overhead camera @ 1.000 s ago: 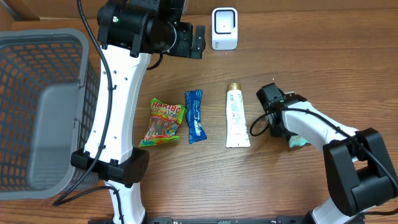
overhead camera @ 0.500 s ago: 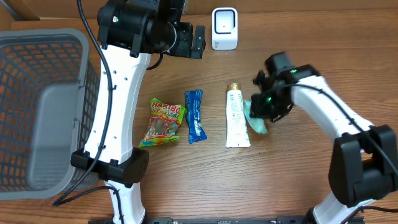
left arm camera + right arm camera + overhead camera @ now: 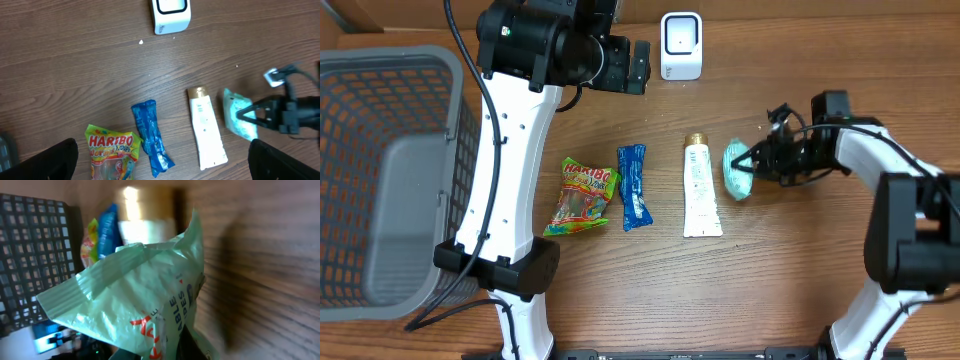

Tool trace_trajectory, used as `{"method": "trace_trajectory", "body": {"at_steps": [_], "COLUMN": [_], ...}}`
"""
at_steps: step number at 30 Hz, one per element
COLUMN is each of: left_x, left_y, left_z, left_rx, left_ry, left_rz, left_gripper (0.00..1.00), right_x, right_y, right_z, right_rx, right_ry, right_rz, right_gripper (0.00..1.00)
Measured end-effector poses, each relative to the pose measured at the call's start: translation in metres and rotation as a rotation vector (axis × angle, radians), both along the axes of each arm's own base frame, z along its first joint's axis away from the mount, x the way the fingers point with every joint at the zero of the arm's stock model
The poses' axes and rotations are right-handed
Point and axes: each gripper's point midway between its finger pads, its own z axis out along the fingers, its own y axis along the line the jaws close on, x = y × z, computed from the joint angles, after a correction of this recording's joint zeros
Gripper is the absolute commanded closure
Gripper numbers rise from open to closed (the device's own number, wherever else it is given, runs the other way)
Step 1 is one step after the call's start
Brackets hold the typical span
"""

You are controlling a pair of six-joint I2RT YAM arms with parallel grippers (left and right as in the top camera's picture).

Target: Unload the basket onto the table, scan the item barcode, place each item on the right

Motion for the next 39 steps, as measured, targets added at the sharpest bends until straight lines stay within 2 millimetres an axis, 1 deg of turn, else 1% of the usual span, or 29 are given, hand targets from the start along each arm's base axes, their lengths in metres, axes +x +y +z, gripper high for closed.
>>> {"method": "trace_trajectory", "body": {"at_steps": [2,3,5,8,10,11,16,18,21,22,24,26,28,30,32,33,34,35,37,38,39], "left_x": [0.0,0.0,0.0,0.0,0.0,0.0,0.0,0.0,0.0,0.0,0.0,0.0,0.0,0.0,0.0,0.0,0.0,0.0,0.0,0.0,0.0], "left_y": [0.0,0.0,0.0,0.0,0.0,0.0,0.0,0.0,0.0,0.0,0.0,0.0,0.0,0.0,0.0,0.0,0.0,0.0,0.0,0.0,0.0], "left_z": [0.0,0.0,0.0,0.0,0.0,0.0,0.0,0.0,0.0,0.0,0.0,0.0,0.0,0.0,0.0,0.0,0.0,0.0,0.0,0.0,0.0], "left_rx": [0.0,0.0,0.0,0.0,0.0,0.0,0.0,0.0,0.0,0.0,0.0,0.0,0.0,0.0,0.0,0.0,0.0,0.0,0.0,0.0,0.0], "left_ry": [0.0,0.0,0.0,0.0,0.0,0.0,0.0,0.0,0.0,0.0,0.0,0.0,0.0,0.0,0.0,0.0,0.0,0.0,0.0,0.0,0.0], "left_rz": [0.0,0.0,0.0,0.0,0.0,0.0,0.0,0.0,0.0,0.0,0.0,0.0,0.0,0.0,0.0,0.0,0.0,0.0,0.0,0.0,0.0], "left_gripper": [0.01,0.0,0.0,0.0,0.0,0.01,0.0,0.0,0.0,0.0,0.0,0.0,0.0,0.0,0.01,0.0,0.0,0.01,0.0,0.0,0.01], "right_x": [-0.003,-0.004,-0.003,-0.002,-0.003,-0.002,0.012,0.014,0.016,0.014,0.013,0.012,0.01,0.012,0.013,0.014,0.017,0.02,0.022,0.02,0.016], "right_y": [-0.003,-0.005,-0.011,-0.023,-0.033,-0.036,-0.056,-0.065,-0.083,-0.088,-0.095,-0.096,-0.092,-0.087,-0.083,-0.082,-0.081,-0.08,-0.078,-0.078,-0.078], "right_z": [-0.014,-0.019,-0.025,-0.031,-0.036,-0.035,-0.027,-0.026,-0.021,-0.019,-0.009,0.002,0.019,0.027,0.029,0.029,0.028,0.025,0.019,0.012,0.008], "right_rx": [-0.009,-0.025,-0.06,-0.119,-0.171,-0.179,-0.307,-0.37,-0.477,-0.506,-0.55,-0.561,-0.541,-0.516,-0.498,-0.492,-0.489,-0.488,-0.484,-0.482,-0.481], "right_ry": [0.051,0.068,0.088,0.116,0.138,0.143,0.136,0.141,0.159,0.177,0.194,0.205,0.2,0.174,0.154,0.143,0.126,0.095,0.07,0.064,0.07], "right_rz": [-0.016,-0.025,-0.047,-0.081,-0.102,-0.109,-0.136,-0.14,-0.148,-0.146,-0.141,-0.122,-0.078,-0.052,-0.03,-0.023,-0.019,-0.006,0.004,0.011,0.016], "right_gripper": [0.94,0.91,0.8,0.55,0.42,0.36,0.14,0.0,0.0,0.0,0.0,0.0,0.0,0.0,0.0,0.02,0.14,0.23,0.31,0.34,0.33]}}
